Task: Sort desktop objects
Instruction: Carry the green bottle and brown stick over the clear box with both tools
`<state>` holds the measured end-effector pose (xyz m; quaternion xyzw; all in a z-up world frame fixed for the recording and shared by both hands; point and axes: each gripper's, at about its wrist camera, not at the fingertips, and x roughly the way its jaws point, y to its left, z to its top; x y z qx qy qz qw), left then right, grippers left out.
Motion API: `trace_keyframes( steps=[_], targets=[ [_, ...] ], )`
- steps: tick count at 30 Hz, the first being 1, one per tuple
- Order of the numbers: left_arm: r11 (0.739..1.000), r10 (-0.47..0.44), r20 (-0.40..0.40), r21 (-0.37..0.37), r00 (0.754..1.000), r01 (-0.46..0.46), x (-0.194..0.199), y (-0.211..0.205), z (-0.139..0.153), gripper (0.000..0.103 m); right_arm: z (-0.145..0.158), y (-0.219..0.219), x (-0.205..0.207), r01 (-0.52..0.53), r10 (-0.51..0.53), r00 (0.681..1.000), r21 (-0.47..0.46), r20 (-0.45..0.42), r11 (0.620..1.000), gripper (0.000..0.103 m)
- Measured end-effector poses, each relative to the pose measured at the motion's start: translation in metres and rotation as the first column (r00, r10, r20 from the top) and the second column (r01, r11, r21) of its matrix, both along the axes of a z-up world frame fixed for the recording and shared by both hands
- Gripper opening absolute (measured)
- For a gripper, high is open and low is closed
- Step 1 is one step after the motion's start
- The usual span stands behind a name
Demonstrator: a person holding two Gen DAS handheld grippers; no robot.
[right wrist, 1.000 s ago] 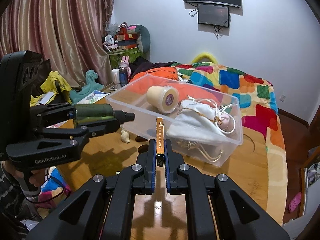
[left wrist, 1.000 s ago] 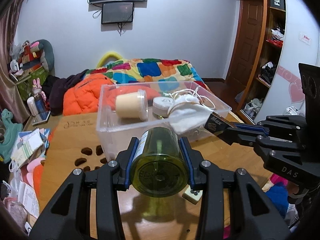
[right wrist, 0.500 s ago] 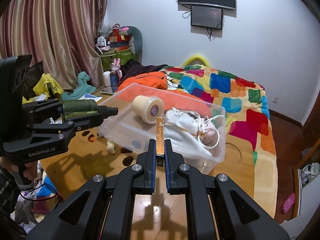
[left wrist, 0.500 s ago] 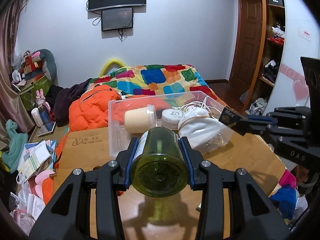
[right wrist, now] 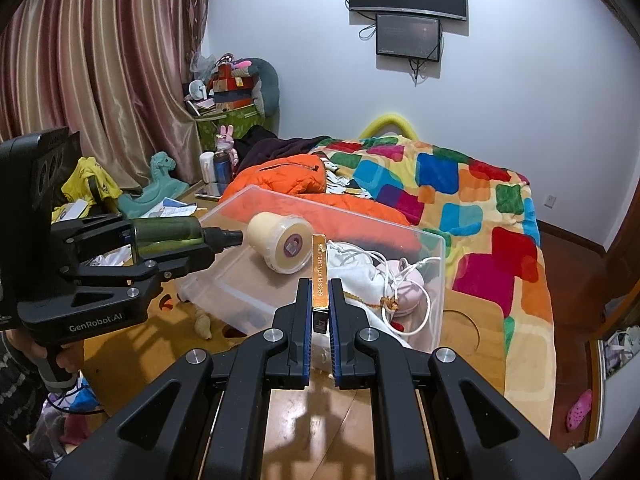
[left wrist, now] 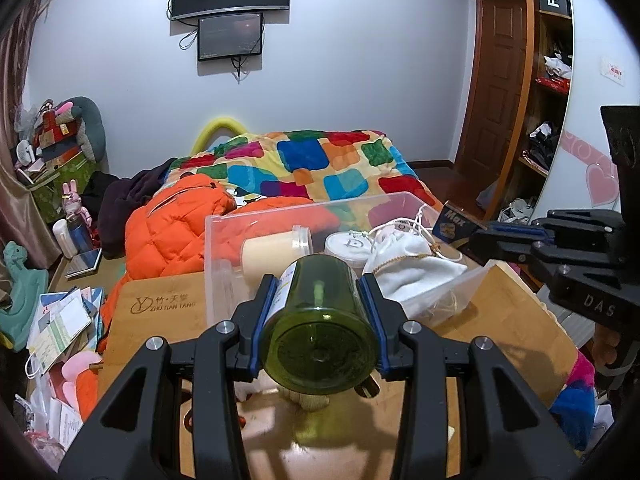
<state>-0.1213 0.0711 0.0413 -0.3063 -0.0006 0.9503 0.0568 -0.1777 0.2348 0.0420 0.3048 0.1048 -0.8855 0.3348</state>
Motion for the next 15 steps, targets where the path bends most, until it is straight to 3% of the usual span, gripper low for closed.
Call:
trace_keyframes(
  steps=[15],
  targets=[
    [1.0, 0.002, 0.008, 0.029, 1.0, -0.002, -0.033, -0.012, -0.006, 0.041, -0.014, -0.022, -0.031, -0.031, 0.031, 0.999, 0.0, 0.038, 1.0, 0.006]
  ],
)
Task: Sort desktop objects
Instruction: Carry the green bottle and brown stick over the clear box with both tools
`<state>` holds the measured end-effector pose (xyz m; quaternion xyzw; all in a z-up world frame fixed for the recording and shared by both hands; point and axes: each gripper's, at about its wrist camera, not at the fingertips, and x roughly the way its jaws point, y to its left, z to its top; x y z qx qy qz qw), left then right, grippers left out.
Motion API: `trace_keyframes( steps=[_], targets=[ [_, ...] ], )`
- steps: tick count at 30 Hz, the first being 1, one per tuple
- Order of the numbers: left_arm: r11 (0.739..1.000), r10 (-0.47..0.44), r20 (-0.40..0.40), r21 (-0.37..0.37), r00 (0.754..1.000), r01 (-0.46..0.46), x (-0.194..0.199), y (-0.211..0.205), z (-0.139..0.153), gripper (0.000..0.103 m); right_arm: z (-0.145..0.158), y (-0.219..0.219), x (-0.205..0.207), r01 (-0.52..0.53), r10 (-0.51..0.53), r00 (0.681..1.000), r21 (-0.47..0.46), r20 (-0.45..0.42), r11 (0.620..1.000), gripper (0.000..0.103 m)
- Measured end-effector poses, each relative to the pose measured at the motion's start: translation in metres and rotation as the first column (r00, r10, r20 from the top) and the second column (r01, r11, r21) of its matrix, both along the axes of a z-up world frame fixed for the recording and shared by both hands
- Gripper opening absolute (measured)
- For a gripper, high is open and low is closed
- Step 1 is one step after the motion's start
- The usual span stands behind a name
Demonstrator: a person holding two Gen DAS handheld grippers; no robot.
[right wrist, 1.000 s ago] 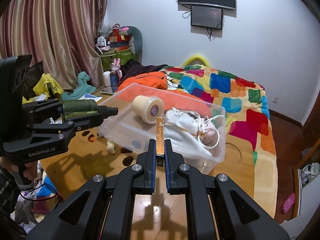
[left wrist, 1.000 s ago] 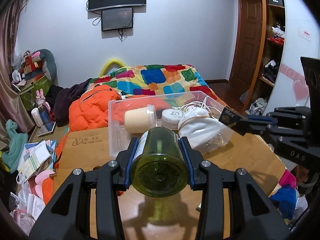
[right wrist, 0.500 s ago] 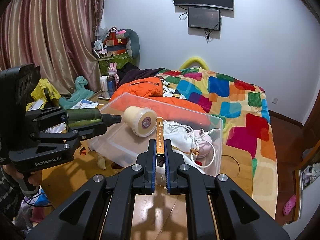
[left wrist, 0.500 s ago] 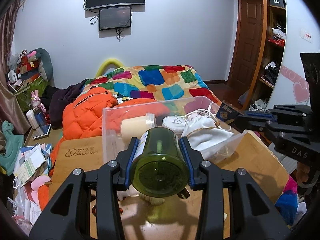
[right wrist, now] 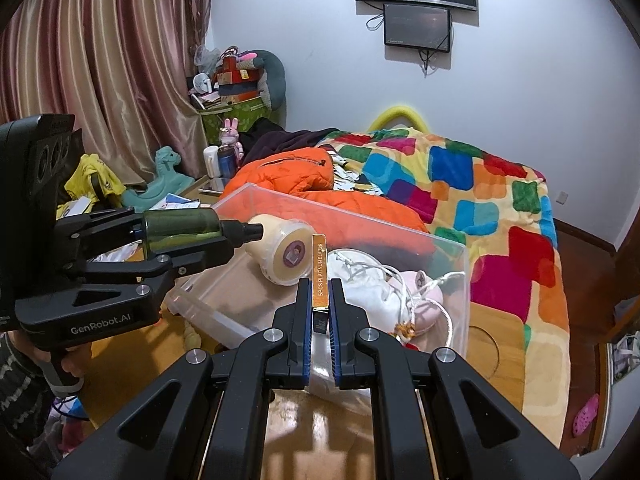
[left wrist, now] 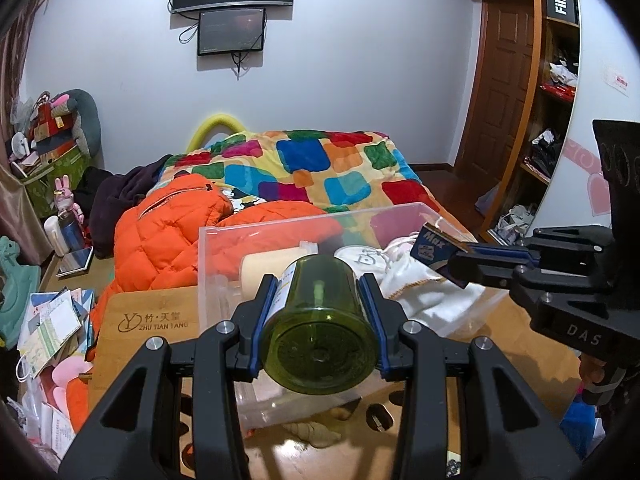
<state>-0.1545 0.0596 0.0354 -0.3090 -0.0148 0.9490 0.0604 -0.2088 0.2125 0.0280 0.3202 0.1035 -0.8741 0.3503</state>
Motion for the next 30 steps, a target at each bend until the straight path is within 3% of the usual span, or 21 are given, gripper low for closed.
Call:
trace_keyframes(
  steps=[16, 30],
  targets=[
    [1.0, -0.002, 0.035, -0.005, 0.999, 0.002, -0.017, -0.006, -0.015, 0.041, -0.027, -0.034, -0.027, -0.05, 0.049, 0.996, 0.013, 0.077, 0.999, 0.006],
    [1.0, 0.013, 0.071, -0.003, 0.997, -0.013, -0.025, -0.009, -0.027, 0.041, -0.042, -0.054, -0.03, -0.085, 0.077, 0.992, 0.08, 0.099, 0.993, 0.007]
  ],
)
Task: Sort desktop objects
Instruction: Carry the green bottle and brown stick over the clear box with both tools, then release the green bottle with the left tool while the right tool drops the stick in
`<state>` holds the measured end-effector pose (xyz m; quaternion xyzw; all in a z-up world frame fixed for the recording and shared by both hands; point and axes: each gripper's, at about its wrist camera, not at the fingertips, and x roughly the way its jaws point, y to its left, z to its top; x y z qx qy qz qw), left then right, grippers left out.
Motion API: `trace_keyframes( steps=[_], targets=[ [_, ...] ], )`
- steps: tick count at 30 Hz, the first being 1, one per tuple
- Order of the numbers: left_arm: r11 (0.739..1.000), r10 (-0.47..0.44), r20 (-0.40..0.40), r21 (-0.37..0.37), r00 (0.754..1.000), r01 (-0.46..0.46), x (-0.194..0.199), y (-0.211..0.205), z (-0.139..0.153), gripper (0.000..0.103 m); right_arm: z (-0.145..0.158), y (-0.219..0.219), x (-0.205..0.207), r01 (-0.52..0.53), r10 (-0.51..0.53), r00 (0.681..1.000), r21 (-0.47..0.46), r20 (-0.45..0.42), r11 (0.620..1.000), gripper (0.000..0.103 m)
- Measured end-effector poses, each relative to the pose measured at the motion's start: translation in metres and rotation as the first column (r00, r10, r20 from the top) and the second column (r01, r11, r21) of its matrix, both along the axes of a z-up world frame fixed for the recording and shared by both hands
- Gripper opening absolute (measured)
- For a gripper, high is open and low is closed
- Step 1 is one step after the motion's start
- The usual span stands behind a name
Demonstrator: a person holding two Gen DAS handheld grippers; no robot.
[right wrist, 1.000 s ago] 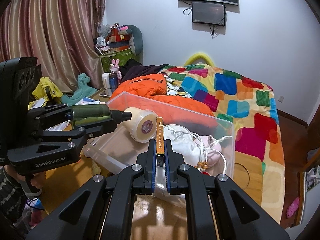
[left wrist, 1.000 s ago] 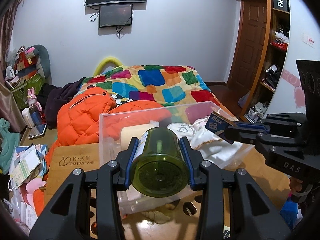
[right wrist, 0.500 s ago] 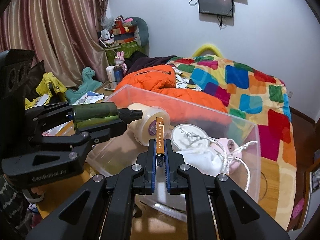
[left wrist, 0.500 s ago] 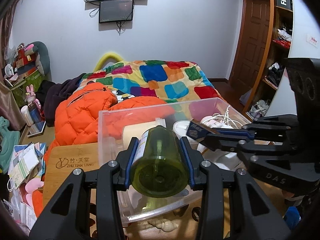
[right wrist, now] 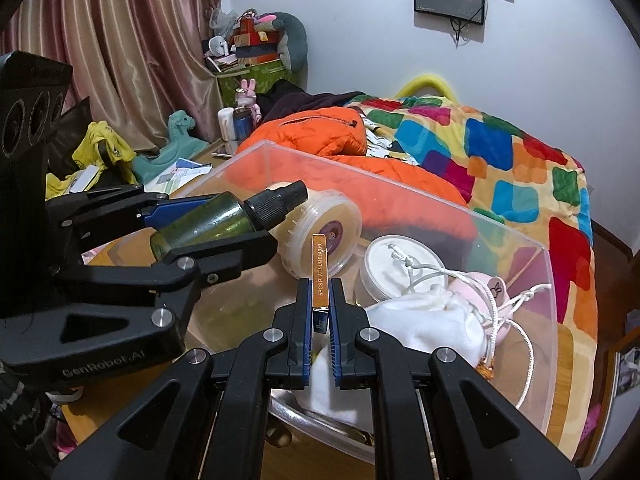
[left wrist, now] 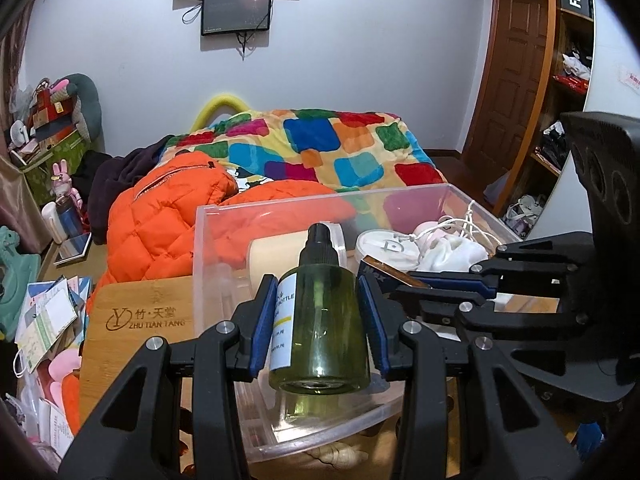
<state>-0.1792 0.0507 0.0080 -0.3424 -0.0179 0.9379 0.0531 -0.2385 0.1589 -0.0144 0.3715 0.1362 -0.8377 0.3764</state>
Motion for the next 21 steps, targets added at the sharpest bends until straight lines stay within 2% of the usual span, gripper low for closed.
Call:
trace_keyframes(
  steps=[14, 17, 21],
  targets=[
    [1.0, -0.007, 0.004, -0.018, 1.0, 0.007, 0.0004, 0.0023, -0.0023, 0.041, -0.0017, -0.0021, 0.0, 0.017, -0.017, 1.0, 0.015, -0.012, 1.0, 0.007],
    [1.0, -0.013, 0.008, 0.002, 1.0, 0.013, 0.0011, 0.0009, -0.0016, 0.041, 0.0007, -0.0005, 0.0026, 0.014, -0.014, 1.0, 0.006, -0.011, 1.0, 0.007],
    [1.0, -0.014, 0.006, 0.01, 1.0, 0.014, 0.0049, 0.0001, 0.0008, 0.045, 0.005, 0.0038, 0.0055, 0.0, 0.0, 1.0, -0.012, 0.01, 1.0, 0.007]
  ],
)
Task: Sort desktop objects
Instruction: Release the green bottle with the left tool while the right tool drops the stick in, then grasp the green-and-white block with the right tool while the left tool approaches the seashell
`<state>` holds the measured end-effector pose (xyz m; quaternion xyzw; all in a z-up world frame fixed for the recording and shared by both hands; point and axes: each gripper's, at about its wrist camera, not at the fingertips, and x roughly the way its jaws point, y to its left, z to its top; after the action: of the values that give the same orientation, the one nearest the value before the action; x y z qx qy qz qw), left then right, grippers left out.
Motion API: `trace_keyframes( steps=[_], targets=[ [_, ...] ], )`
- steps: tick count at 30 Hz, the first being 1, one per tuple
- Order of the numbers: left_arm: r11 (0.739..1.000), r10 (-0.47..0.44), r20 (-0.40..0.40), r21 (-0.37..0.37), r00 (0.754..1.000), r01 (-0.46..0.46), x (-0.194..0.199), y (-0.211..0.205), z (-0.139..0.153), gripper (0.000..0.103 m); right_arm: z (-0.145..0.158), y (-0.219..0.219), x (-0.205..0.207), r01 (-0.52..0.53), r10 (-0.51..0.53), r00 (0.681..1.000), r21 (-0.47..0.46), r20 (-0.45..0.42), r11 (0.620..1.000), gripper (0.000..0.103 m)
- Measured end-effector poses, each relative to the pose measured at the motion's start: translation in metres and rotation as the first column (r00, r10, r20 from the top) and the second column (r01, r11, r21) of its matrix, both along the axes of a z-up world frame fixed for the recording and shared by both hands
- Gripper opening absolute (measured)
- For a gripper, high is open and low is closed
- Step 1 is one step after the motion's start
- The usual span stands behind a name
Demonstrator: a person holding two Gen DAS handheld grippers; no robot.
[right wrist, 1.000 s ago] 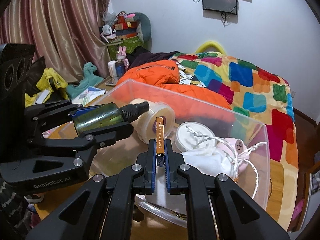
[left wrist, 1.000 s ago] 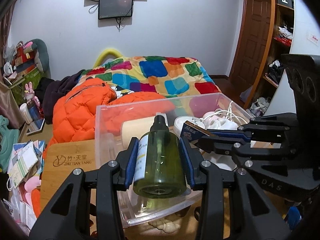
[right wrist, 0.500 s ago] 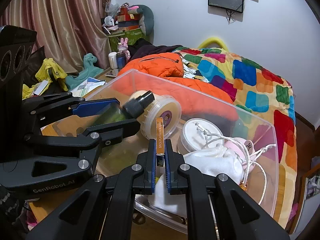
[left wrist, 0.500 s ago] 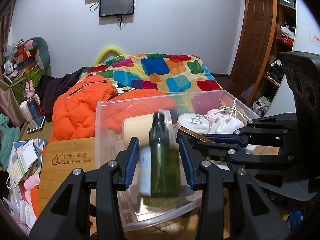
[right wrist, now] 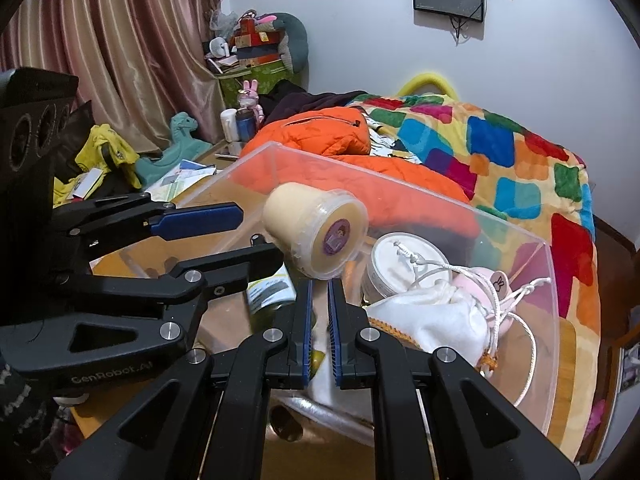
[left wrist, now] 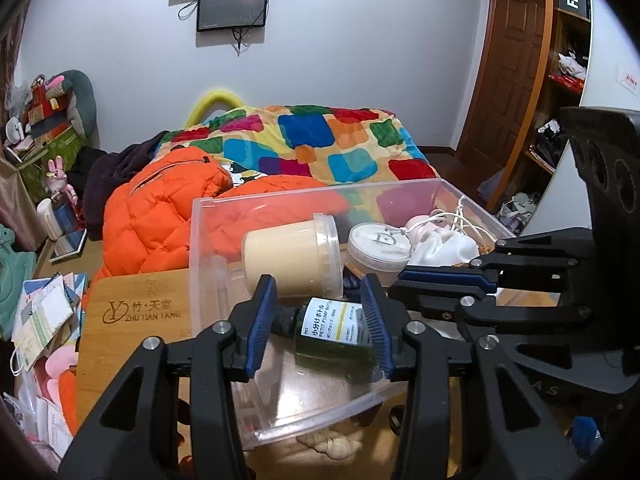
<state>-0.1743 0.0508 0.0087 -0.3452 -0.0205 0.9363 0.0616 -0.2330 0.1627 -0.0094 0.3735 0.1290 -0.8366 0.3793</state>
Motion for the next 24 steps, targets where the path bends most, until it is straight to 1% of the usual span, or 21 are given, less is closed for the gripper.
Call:
trace_keyframes(
  steps=[3, 5, 9, 11, 13, 14, 17, 19, 22, 24],
  targets=[
    [1.0, 0.0, -0.008, -0.005, 1.0, 0.0, 0.005, 0.002, 0.003, 0.048, 0.004, 0.001, 0.006, 0.002, -0.002, 1.0, 0.008, -0.017, 1.0, 0.007],
    [1.0, 0.005, -0.015, -0.006, 1.0, -0.005, 0.009, 0.002, 0.006, 0.052, 0.006, 0.002, 0.009, 0.004, -0.004, 1.0, 0.013, -0.024, 1.0, 0.008],
    [1.0, 0.02, -0.031, -0.01, 0.999, -0.021, 0.018, 0.001, 0.012, 0.061, 0.011, 0.008, 0.015, 0.023, -0.023, 0.999, 0.01, -0.032, 1.0, 0.015],
    [0.999, 0.031, -0.044, -0.009, 0.999, -0.031, 0.023, 0.0, 0.015, 0.063, 0.015, 0.012, 0.018, 0.034, -0.034, 0.999, -0.008, -0.034, 0.999, 0.02],
    [0.999, 0.038, -0.05, -0.003, 0.998, -0.038, 0.027, -0.001, 0.018, 0.066, 0.02, 0.016, 0.022, 0.047, -0.048, 0.998, -0.017, -0.047, 0.999, 0.028],
    [0.999, 0.044, -0.054, -0.001, 0.998, -0.044, 0.03, -0.002, 0.019, 0.068, 0.022, 0.018, 0.024, 0.055, -0.056, 0.997, -0.019, -0.054, 0.998, 0.03],
    [0.998, 0.058, -0.067, -0.012, 0.996, -0.059, 0.036, -0.002, 0.022, 0.073, 0.027, 0.024, 0.028, 0.072, -0.074, 0.995, -0.03, -0.063, 0.997, 0.041],
    [0.998, 0.062, -0.072, -0.017, 0.995, -0.064, 0.04, -0.002, 0.023, 0.075, 0.03, 0.029, 0.034, 0.086, -0.089, 0.994, -0.043, -0.07, 0.995, 0.053],
    [0.997, 0.069, -0.077, -0.02, 0.995, -0.071, 0.046, 0.0, 0.025, 0.08, 0.032, 0.033, 0.043, 0.107, -0.111, 0.989, -0.043, -0.098, 0.993, 0.06],
    [0.997, 0.074, -0.086, -0.027, 0.994, -0.077, 0.051, 0.0, 0.026, 0.083, 0.034, 0.033, 0.052, 0.127, -0.128, 0.982, -0.022, -0.138, 0.992, 0.061]
  ],
)
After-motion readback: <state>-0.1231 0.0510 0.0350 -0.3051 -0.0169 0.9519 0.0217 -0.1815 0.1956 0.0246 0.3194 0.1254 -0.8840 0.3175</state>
